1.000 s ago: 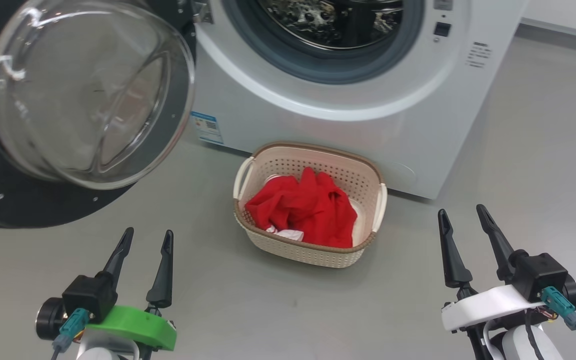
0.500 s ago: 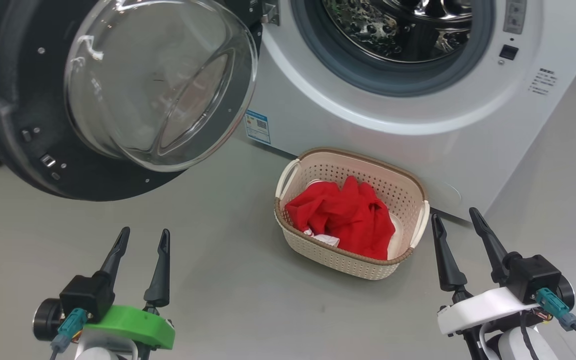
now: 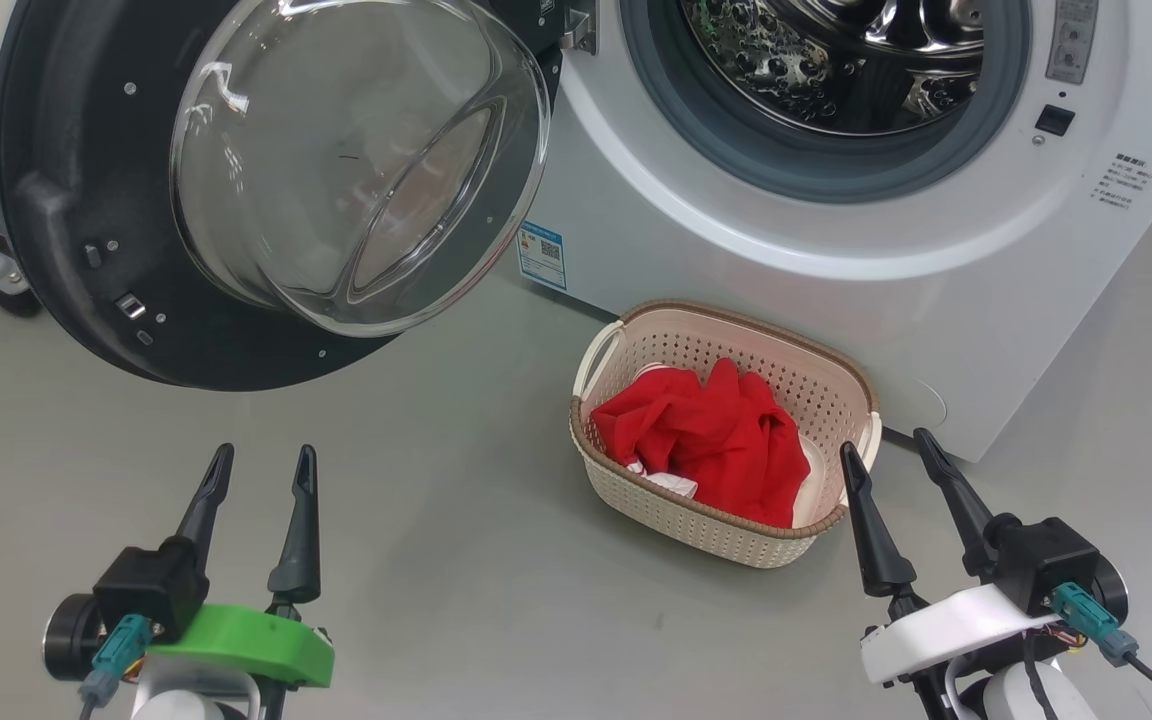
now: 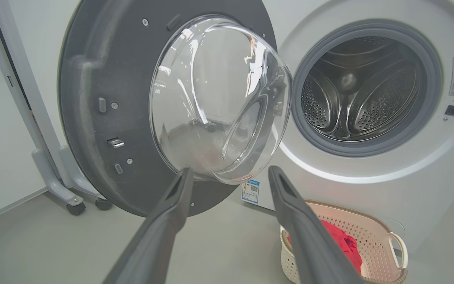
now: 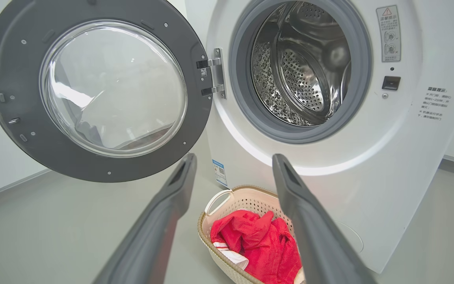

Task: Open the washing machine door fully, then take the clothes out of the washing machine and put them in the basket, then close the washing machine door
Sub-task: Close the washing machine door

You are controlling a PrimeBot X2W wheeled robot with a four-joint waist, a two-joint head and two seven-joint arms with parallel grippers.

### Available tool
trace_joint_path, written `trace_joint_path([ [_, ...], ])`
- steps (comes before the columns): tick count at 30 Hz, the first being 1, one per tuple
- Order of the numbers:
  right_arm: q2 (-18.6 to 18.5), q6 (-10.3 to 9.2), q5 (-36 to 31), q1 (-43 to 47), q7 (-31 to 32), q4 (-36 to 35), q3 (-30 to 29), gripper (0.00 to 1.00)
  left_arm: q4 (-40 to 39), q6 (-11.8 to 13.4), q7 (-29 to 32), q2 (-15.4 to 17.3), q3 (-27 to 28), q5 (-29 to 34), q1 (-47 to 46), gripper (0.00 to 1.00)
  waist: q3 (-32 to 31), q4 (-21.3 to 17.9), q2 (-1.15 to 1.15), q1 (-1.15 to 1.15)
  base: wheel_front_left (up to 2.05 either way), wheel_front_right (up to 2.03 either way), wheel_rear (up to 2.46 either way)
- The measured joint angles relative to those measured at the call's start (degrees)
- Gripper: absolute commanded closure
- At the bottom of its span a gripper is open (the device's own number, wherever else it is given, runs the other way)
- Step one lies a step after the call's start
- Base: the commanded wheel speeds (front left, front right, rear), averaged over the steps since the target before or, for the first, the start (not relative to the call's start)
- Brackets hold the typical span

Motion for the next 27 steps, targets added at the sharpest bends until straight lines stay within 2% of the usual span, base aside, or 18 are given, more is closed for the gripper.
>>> trace_joint_path([
  [27,0.0,0.15,0.0,-0.1,0.0,0.8,0.1,0.0,-0.3,0.0,0.0,0.0,0.2,0.0,1.2,0.0,-0.2,-0.2,0.0,0.0,0.0,0.0,0.0],
])
